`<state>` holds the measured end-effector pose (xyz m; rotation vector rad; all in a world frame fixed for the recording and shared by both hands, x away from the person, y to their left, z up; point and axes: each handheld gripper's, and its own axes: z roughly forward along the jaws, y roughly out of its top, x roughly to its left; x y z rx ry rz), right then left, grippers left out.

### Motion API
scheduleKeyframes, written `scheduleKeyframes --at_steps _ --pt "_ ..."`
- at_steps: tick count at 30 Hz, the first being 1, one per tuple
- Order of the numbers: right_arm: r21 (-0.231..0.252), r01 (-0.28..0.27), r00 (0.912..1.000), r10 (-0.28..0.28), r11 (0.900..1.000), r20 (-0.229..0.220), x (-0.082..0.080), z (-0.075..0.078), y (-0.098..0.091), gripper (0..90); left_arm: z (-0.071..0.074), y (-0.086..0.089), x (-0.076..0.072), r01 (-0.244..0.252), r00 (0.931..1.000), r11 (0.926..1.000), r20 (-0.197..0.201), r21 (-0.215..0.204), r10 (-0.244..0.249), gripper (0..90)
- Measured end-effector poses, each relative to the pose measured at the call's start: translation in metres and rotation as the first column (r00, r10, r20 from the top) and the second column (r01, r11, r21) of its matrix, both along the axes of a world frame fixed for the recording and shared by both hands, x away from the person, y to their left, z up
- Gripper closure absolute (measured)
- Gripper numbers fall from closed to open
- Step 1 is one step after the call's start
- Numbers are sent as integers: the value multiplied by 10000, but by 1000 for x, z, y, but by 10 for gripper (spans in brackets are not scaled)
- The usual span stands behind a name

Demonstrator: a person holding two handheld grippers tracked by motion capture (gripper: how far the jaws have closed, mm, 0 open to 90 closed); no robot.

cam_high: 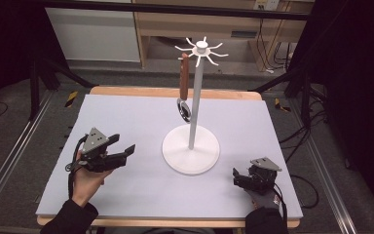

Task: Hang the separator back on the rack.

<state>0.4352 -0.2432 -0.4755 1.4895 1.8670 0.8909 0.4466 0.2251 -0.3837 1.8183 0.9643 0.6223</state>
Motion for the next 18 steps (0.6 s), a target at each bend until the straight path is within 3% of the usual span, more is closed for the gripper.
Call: scheduleKeyframes --at_steps 4,7,13,18 --pt "-39 -37 10000 37 10000 7 -1 0 1 64 -18 7 -2 -137 9996 9998 -263 141 141 300" --pt "-71 -55 10000 55 10000 -53 -1 -1 0 63 -33 14 -4 -246 9992 9968 -288 765 269 309" --pt "-137 -5 9999 4 9999 -103 0 -2 -1 64 -50 34 -4 -705 9944 9952 -741 672 755 316" --pt "-115 131 9998 -133 9998 -160 0 -4 -4 64 -62 53 -8 -1123 9859 9906 -1157 779 1209 285"
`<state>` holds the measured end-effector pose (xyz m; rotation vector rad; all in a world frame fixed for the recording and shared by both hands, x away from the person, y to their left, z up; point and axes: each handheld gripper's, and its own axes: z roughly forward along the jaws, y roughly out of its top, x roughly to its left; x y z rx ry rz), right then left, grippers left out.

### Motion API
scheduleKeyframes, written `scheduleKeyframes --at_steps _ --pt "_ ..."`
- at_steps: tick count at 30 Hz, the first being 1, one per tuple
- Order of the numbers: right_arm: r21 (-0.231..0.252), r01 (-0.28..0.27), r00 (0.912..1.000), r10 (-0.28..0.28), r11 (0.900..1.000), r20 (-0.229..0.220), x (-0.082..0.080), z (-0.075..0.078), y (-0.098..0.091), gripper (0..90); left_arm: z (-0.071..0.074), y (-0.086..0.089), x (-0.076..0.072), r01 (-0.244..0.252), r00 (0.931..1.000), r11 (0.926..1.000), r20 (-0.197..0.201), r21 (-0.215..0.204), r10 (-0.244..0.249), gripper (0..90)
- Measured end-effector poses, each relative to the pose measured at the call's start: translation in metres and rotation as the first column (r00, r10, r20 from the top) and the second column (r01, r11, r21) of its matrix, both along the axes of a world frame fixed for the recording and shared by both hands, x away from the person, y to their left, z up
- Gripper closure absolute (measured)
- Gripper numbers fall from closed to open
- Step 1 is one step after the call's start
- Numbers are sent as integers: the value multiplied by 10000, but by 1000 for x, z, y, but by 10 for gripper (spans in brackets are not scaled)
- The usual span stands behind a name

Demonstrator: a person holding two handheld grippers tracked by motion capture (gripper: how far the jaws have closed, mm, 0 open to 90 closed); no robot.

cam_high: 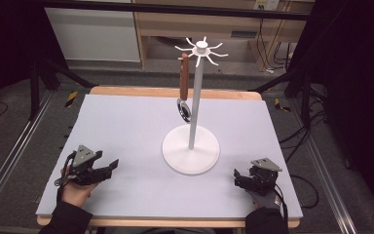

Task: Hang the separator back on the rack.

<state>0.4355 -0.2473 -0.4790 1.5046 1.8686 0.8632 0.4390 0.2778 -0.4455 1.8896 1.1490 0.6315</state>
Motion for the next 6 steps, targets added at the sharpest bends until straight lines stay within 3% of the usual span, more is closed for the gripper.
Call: scheduleKeyframes --at_steps 6 --pt "-25 121 9999 -121 9999 -20 1 0 -2 64 -12 19 -1 -539 9979 9984 -357 164 545 268"
